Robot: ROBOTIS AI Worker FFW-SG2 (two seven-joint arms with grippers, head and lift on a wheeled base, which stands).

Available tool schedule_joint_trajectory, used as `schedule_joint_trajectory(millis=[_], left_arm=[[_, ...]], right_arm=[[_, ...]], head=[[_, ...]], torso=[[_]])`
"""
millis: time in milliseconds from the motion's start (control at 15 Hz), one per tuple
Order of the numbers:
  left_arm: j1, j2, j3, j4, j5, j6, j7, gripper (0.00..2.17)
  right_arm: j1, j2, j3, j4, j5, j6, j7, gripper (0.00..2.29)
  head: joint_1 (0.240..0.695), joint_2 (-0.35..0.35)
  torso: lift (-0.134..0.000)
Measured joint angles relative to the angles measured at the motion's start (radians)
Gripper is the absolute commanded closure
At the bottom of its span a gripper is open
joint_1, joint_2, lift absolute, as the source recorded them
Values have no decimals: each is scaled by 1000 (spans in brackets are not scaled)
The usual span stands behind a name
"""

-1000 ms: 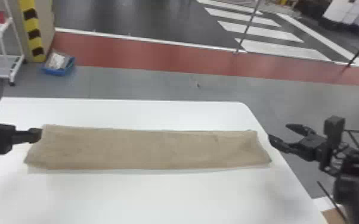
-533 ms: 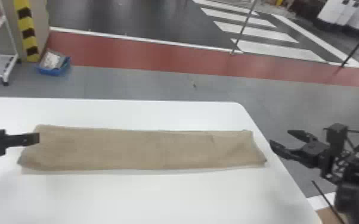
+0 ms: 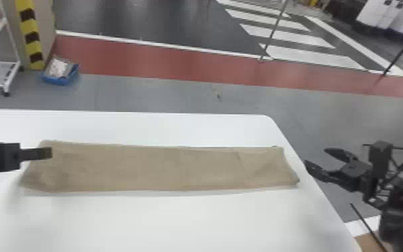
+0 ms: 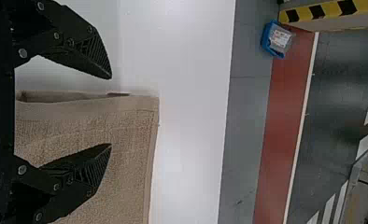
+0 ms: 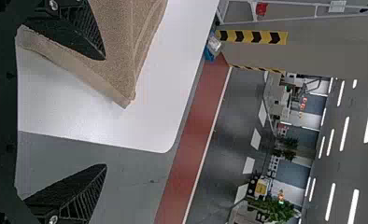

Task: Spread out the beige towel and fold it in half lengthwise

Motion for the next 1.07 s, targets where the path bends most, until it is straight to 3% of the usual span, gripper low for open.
schedule_joint_trajectory(millis=[333, 400, 533, 600, 1000, 1067], left_arm=[[-43, 0, -10, 38, -2, 74, -23, 491], [-53, 0, -12, 50, -3, 93, -32, 616], [-65, 0, -16, 72, -5, 120, -40, 633], [-68, 0, -17, 79, -6, 125, -40, 819], [-77, 0, -20, 84, -12, 127, -40, 1011], [-77, 0, -20, 84, -13, 127, -41, 1339]], right_arm=[[-11, -1, 12, 0, 3, -1, -1, 66], [-12, -1, 15, 1, 3, -2, -4, 66], [-14, -1, 16, 3, 4, -4, -8, 66], [-14, 0, 17, 3, 5, -4, -9, 66], [-14, -2, 16, 5, 5, -14, -15, 66], [-14, -2, 16, 5, 6, -16, -15, 66]], head=[[695, -350], [695, -350], [695, -350], [695, -350], [695, -350], [695, -350]], torso=[[-124], [-124], [-124], [-124], [-124], [-124]])
